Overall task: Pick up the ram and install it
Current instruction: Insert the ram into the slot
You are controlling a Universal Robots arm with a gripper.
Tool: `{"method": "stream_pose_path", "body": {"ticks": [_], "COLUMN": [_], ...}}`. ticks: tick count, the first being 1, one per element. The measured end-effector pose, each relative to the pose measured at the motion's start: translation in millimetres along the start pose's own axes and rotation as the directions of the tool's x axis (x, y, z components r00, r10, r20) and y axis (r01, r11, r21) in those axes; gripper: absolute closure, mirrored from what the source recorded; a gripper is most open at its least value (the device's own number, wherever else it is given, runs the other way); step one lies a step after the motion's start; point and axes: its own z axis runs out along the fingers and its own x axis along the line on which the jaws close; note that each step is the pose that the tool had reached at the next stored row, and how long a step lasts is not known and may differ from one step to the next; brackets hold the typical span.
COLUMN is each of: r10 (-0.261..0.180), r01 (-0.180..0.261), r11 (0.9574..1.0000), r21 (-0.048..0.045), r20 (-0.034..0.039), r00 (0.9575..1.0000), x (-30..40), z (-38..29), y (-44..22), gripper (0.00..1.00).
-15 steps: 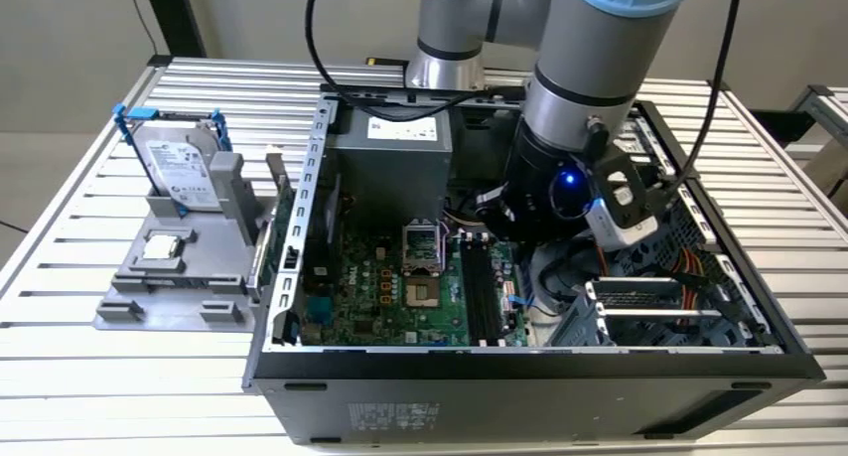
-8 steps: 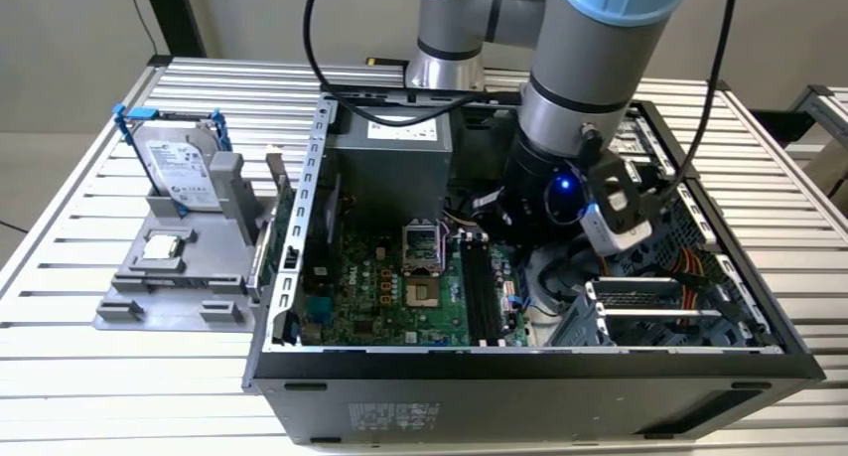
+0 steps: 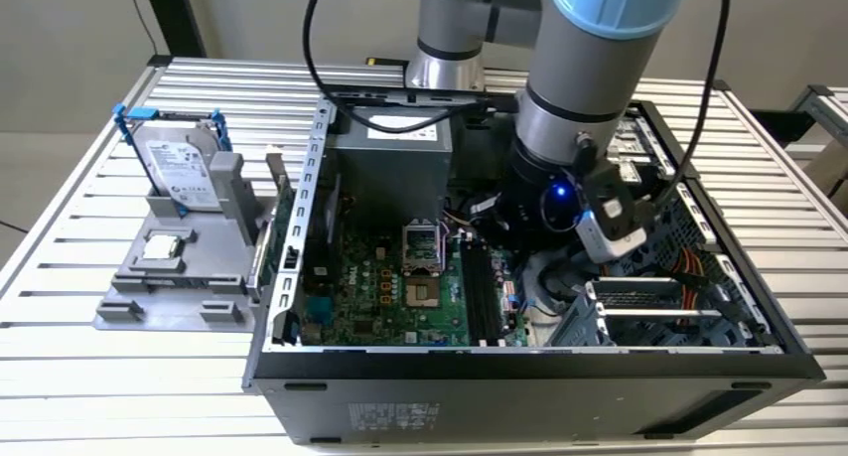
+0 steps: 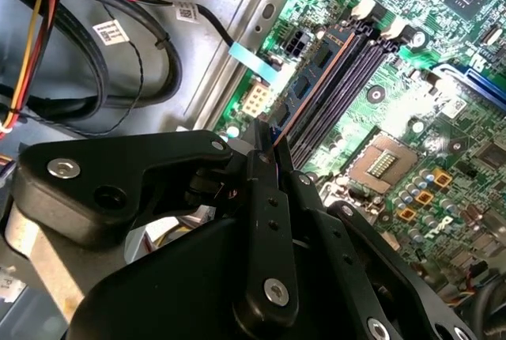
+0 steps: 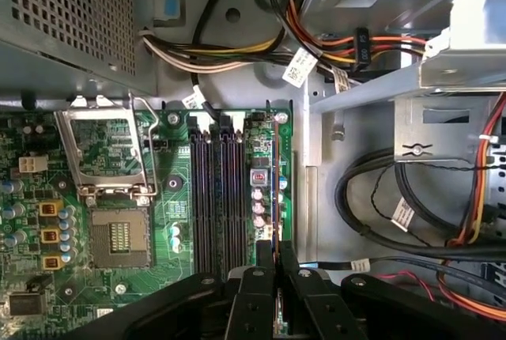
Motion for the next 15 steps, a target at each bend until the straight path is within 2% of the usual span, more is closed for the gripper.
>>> {"method": "stream_pose_path", "body": {"ticks": [8, 15], "r10": [-0.004, -0.005], "r01": [0.004, 0.005], "r11": [1.0, 1.0], "r21": [0.0, 0.0006], "r20": [-0.0002, -0.0045], "r00": [1.0, 1.0], "x": [1.5, 3.6], "z": [5.5, 10.3], "y": [-0.5, -1.6], "gripper": [1.0, 1.0]}}
